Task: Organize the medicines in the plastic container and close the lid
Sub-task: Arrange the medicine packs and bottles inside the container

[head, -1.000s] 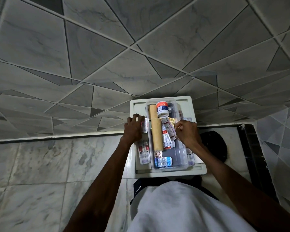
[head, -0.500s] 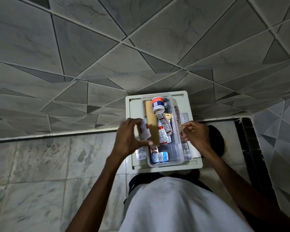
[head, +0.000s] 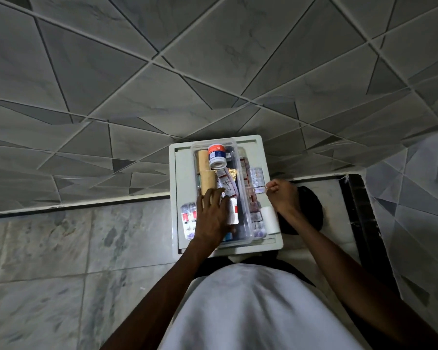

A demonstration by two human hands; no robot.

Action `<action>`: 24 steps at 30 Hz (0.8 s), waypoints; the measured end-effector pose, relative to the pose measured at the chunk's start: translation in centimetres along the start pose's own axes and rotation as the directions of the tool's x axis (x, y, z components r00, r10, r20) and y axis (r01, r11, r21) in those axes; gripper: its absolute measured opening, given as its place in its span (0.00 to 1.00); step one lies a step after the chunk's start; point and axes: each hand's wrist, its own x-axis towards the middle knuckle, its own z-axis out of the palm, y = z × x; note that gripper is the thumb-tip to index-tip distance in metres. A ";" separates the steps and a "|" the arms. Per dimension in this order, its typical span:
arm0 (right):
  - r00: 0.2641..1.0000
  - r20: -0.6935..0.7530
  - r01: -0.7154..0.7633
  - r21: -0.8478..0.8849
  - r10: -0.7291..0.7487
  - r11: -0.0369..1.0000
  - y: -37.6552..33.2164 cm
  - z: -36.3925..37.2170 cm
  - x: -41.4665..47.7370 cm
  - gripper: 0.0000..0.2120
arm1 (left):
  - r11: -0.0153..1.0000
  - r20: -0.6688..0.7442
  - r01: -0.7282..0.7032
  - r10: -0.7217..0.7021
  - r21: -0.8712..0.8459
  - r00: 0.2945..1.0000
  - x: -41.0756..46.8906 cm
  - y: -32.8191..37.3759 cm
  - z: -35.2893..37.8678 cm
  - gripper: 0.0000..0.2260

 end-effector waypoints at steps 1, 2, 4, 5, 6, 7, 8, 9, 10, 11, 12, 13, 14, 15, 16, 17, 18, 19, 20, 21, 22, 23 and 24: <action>1.000 0.007 -0.013 -0.011 0.013 1.000 0.0 0.0 0.6 0.09 | 1.000 0.003 0.009 -0.009 0.011 1.000 -0.1 0.1 0.0 0.42; 0.999 0.023 -0.028 -0.016 0.028 0.999 -0.2 0.1 1.2 0.06 | 1.000 0.006 0.013 -0.013 0.019 1.000 -0.3 0.2 0.0 0.42; 0.996 0.067 -0.047 -0.044 0.050 0.998 -0.6 0.4 2.3 0.06 | 1.000 0.023 0.024 -0.024 0.018 0.999 -0.4 0.3 0.0 0.42; 0.995 0.078 -0.047 -0.083 0.054 0.995 -0.9 0.5 2.7 0.08 | 0.999 0.026 0.033 -0.034 0.011 0.999 -0.5 0.3 0.0 0.43; 0.996 0.074 -0.043 -0.131 0.053 0.990 -1.2 0.7 3.0 0.11 | 0.999 0.034 0.040 -0.040 0.001 0.999 -0.5 0.3 -0.1 0.43; 0.997 0.071 -0.026 -0.177 0.039 0.984 -1.6 0.8 3.1 0.14 | 0.998 0.035 0.055 -0.055 -0.009 0.998 -0.6 0.3 -0.1 0.44; 0.997 0.073 0.004 -0.218 0.012 0.976 -1.9 0.9 3.3 0.16 | 0.997 0.026 0.075 -0.074 -0.025 0.997 -0.6 0.2 -0.3 0.44; 0.996 0.086 0.045 -0.257 -0.024 0.965 -2.1 1.1 3.5 0.19 | 0.994 0.010 0.096 -0.096 -0.044 0.995 -0.5 0.2 -0.5 0.43; 0.991 0.123 0.095 -0.296 -0.061 0.950 -2.3 1.2 3.9 0.24 | 0.990 -0.017 0.126 -0.127 -0.057 0.992 -0.5 0.2 -0.8 0.43; 0.980 0.179 0.142 -0.327 -0.086 0.934 -2.4 1.3 4.3 0.29 | 0.986 -0.060 0.153 -0.157 -0.061 0.986 -0.5 0.3 -1.0 0.41; 0.965 0.244 0.183 -0.347 -0.100 0.920 -2.5 1.3 4.7 0.35 | 0.983 -0.108 0.175 -0.181 -0.061 0.978 -0.5 0.3 -1.2 0.38; 0.945 0.309 0.223 -0.378 -0.105 0.899 -2.6 1.3 5.2 0.38 | 0.977 -0.150 0.199 -0.210 -0.080 0.966 -0.6 0.2 -1.3 0.35; 0.925 0.361 0.270 -0.416 -0.115 0.868 -2.6 1.2 5.6 0.41 | 0.968 -0.186 0.217 -0.237 -0.126 0.954 -0.6 0.2 -1.4 0.33; 0.908 0.399 0.320 -0.457 -0.130 0.830 -2.6 1.0 5.8 0.41 | 0.953 -0.201 0.234 -0.271 -0.191 0.941 -0.7 0.1 -1.5 0.31; 0.896 0.418 0.358 -0.481 -0.149 0.800 -2.6 0.8 5.8 0.40 | 0.936 -0.209 0.249 -0.303 -0.247 0.930 -0.7 0.0 -1.5 0.29; 0.892 0.420 0.378 -0.486 -0.169 0.788 -2.7 0.6 5.8 0.39 | 0.919 -0.213 0.261 -0.329 -0.296 0.920 -0.7 -0.2 -1.5 0.29; 0.893 0.411 0.382 -0.482 -0.182 0.789 -2.8 0.4 5.8 0.37 | 0.897 -0.212 0.273 -0.359 -0.349 0.909 -0.5 -0.1 -1.7 0.28; 0.899 0.397 0.377 -0.483 -0.186 0.790 -2.8 0.3 5.8 0.36 | 0.859 -0.208 0.292 -0.404 -0.419 0.891 -0.4 -0.1 -1.8 0.27; 0.907 0.376 0.370 -0.491 -0.192 0.789 -2.9 0.1 5.8 0.36 | 0.826 -0.214 0.311 -0.448 -0.470 0.868 -0.2 0.0 -1.9 0.25; 0.914 0.353 0.361 -0.493 -0.197 0.791 -2.8 0.0 5.9 0.34 | 0.797 -0.214 0.326 -0.484 -0.508 0.849 0.0 0.1 -2.3 0.21; 0.921 0.325 0.357 -0.479 -0.216 0.802 -2.8 -0.1 6.1 0.31 | 0.780 -0.218 0.327 -0.501 -0.534 0.838 0.1 0.1 -2.4 0.19; 0.927 0.290 0.352 -0.452 -0.238 0.819 -2.7 -0.3 6.3 0.26 | 0.786 -0.236 0.315 -0.495 -0.532 0.836 0.2 0.2 -2.6 0.19; 0.933 0.257 0.342 -0.422 -0.252 0.839 -2.8 -0.6 6.4 0.21 | 0.801 -0.247 0.297 -0.474 -0.520 0.845 0.2 0.1 -2.7 0.20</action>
